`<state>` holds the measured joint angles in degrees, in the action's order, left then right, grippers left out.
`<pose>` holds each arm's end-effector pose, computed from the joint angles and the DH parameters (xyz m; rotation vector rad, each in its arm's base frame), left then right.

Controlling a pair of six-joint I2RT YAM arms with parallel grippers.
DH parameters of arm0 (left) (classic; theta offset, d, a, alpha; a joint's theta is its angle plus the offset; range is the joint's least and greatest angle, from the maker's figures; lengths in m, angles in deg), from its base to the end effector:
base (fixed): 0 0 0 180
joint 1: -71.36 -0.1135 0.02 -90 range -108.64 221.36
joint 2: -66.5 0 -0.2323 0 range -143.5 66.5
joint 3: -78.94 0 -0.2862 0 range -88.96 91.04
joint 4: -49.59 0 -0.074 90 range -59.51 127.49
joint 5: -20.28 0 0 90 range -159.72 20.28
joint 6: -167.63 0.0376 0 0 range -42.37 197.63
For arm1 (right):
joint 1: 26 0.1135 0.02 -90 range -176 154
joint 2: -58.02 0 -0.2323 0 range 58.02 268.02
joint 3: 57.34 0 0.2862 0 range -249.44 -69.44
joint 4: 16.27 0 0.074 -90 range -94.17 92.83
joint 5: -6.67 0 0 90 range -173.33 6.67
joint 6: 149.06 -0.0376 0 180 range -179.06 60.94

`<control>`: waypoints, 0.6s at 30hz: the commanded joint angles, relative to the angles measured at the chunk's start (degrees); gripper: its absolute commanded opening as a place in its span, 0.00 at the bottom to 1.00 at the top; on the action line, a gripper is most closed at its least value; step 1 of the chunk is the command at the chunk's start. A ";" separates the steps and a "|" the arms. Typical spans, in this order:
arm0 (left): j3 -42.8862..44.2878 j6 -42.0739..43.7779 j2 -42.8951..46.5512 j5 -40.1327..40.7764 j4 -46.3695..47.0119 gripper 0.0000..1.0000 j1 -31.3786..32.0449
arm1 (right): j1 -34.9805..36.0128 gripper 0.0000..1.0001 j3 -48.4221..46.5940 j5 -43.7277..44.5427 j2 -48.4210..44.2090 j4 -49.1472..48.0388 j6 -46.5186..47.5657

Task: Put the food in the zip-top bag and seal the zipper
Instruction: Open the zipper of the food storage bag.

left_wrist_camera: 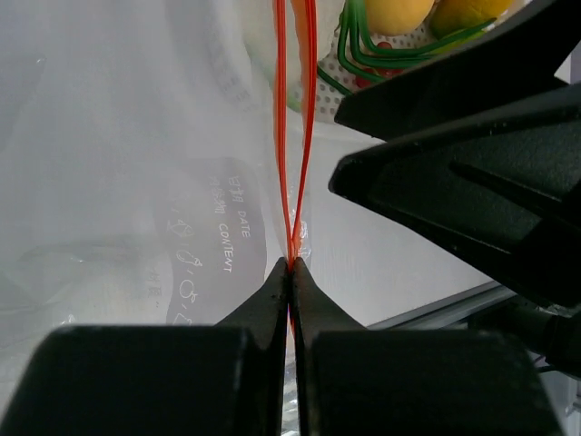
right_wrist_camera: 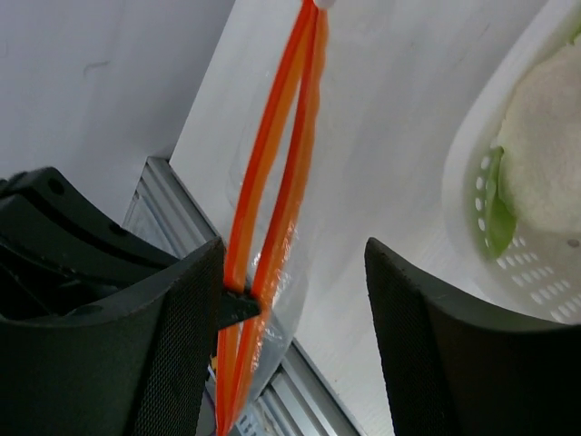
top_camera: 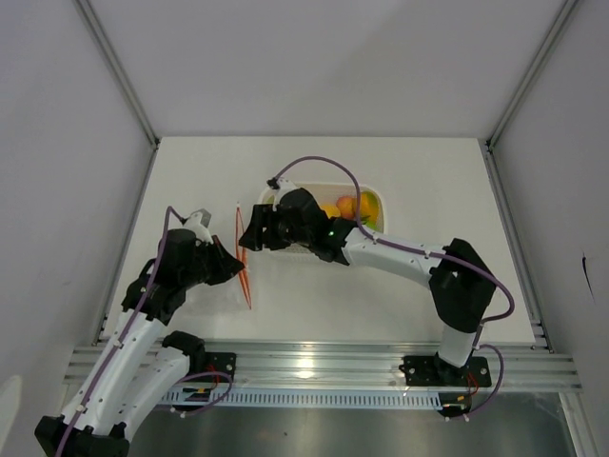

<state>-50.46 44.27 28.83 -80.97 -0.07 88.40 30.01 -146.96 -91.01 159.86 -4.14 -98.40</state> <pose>0.1928 -0.0668 0.2532 -0.2127 2.2792 -0.6920 0.2467 0.3749 0.2344 -0.4133 2.1639 1.1492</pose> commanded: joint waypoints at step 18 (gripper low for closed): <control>0.08 0.85 0.23 -1.68 1.00 0.01 0.54 | 3.05 0.52 -15.38 10.93 9.60 12.44 2.50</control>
<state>-50.78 44.27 28.54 -82.02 -0.03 88.49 32.17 -158.43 -84.06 168.19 5.04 -97.37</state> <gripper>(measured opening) 0.005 0.523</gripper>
